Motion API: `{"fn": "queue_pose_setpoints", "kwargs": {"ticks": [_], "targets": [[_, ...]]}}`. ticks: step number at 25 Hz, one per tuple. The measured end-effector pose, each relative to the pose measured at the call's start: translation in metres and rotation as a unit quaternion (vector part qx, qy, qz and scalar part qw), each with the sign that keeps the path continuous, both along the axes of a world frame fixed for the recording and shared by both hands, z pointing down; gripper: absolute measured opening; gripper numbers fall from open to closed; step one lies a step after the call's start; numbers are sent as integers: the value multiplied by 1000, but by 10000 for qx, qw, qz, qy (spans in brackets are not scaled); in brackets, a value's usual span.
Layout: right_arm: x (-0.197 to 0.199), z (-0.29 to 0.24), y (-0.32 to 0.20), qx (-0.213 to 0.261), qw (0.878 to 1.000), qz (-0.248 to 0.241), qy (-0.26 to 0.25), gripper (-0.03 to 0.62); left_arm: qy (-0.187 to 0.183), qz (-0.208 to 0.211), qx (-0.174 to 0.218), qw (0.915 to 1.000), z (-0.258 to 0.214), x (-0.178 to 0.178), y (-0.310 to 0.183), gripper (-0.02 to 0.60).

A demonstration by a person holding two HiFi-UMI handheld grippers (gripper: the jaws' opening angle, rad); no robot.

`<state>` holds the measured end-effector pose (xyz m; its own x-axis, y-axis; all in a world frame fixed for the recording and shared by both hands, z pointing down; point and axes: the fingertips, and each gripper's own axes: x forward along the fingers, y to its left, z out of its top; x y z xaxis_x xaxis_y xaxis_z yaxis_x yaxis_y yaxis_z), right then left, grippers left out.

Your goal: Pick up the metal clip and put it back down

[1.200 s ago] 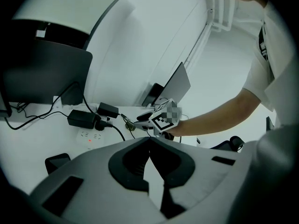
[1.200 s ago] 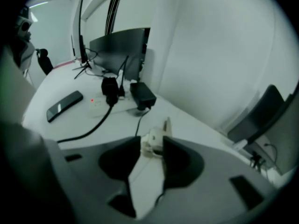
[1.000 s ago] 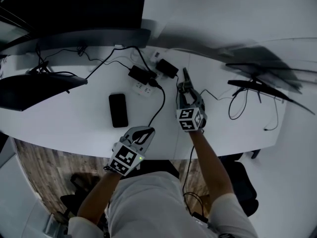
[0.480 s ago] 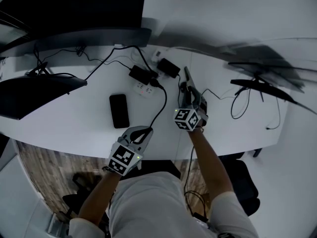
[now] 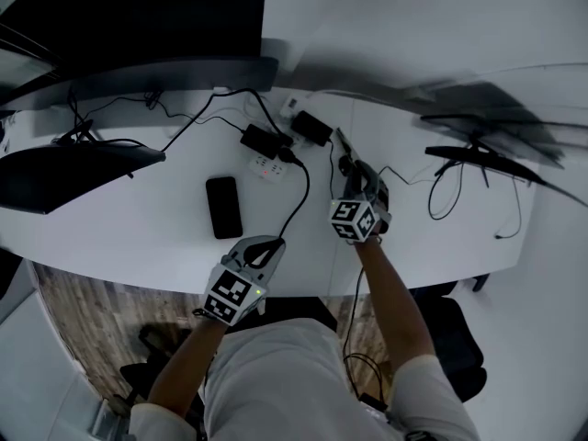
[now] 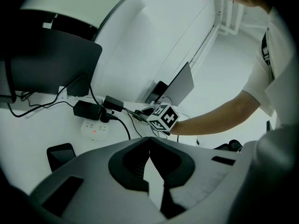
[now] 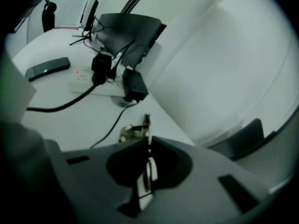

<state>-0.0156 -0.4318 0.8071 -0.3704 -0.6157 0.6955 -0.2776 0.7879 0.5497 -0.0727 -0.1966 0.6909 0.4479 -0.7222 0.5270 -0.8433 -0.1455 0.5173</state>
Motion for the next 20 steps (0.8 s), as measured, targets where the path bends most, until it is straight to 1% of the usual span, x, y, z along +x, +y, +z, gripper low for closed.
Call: {"fn": "queue_pose_setpoints", "kwargs": {"ticks": [5, 9, 15, 20], "targets": [[5, -14, -3, -115, 9992, 215, -324, 34, -36, -78, -43, 10000, -1, -3, 9, 32], [7, -30, -3, -114, 9977, 290, -604, 34, -79, -107, -75, 9999, -2, -2, 17, 32], [20, -55, 2, -77, 9962, 303, -816, 34, -113, -62, -6, 9999, -12, 14, 20, 32], [41, -72, 11, -133, 9951, 286, -934, 34, -207, 28, 88, 9997, -26, 31, 22, 32]]}}
